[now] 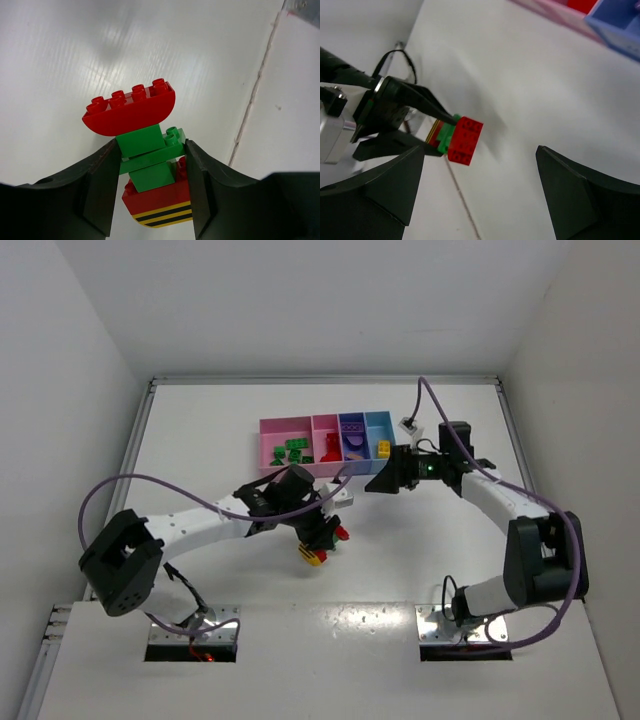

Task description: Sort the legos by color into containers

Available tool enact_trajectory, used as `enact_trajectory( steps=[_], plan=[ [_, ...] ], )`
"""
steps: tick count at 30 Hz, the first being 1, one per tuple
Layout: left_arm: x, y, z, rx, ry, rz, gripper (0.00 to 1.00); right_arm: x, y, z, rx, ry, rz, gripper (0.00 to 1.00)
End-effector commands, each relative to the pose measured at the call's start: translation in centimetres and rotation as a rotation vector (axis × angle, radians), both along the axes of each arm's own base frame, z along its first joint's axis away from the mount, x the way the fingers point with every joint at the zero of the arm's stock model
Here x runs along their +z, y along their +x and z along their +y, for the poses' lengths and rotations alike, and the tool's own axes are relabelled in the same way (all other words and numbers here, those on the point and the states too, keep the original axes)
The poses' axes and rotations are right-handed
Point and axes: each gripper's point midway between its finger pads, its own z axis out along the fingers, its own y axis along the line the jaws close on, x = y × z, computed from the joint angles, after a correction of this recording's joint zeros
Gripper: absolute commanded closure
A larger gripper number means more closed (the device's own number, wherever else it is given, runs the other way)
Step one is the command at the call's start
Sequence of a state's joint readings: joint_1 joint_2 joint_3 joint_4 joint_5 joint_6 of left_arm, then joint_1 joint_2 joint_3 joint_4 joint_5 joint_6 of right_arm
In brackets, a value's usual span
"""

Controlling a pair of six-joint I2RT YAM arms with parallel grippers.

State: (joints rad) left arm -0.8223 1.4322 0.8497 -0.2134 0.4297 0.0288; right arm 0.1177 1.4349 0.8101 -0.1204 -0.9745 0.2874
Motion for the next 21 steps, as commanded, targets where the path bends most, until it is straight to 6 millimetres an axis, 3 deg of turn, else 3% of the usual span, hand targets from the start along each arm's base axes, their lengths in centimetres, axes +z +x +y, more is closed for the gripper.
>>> enact_trajectory(
  steps=[1,9,16,21],
  plan=[
    [1.5,0.2,0.6,-0.065,-0.015,-0.105,0.75,1.9,-1.5,1.4,0.131,0.153,0.035,0.07],
    [2.4,2.9,1.9,0.044,0.048,-0.231,0.88,-1.1,-3.6,3.1,0.226,0.203,0.236,0.07],
    [4.0,3.9,1.6,0.091,0.02,-0.269,0.91,-3.5,-5.3,5.7,0.328,0.171,0.336,0.08],
    [4.5,3.8,1.3,0.092,0.0,-0.255,0.92,-3.5,-5.6,6.7,0.371,0.16,0.338,0.14]
  ],
)
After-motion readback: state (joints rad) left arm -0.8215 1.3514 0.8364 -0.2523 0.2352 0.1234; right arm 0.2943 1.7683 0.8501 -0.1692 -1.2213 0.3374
